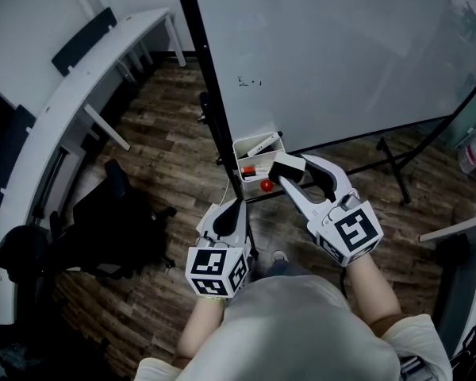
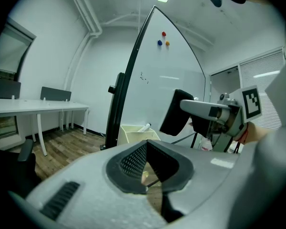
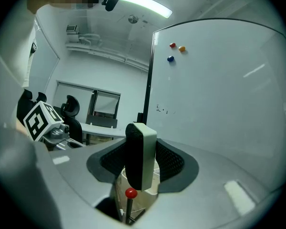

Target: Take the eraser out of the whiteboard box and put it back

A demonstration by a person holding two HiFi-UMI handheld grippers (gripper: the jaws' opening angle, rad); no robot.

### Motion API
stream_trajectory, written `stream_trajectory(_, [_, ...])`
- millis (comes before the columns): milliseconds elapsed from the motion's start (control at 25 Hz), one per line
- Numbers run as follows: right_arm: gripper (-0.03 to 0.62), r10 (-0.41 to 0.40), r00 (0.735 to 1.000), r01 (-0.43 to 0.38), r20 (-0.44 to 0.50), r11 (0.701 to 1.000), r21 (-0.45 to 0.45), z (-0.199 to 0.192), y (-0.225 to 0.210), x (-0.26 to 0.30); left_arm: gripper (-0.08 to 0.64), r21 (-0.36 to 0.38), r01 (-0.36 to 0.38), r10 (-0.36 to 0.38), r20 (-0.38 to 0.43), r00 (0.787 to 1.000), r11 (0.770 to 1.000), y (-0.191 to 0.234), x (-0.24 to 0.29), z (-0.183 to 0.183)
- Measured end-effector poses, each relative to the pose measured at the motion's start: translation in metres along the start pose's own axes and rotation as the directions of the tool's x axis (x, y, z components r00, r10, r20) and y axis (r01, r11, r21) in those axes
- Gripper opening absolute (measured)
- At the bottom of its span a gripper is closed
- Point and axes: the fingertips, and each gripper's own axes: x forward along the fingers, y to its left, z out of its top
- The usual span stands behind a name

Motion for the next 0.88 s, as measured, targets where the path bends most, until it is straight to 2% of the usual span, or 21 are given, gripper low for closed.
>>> stream_trajectory(880, [0.184,-0.101,0.995,0.101,0.011,0.995,0.017,-0.009,0.042,-0.047,0.000,0.013,0.067,-0.067,0.007,0.998,0.998,-0.016,-0.040,-0.024])
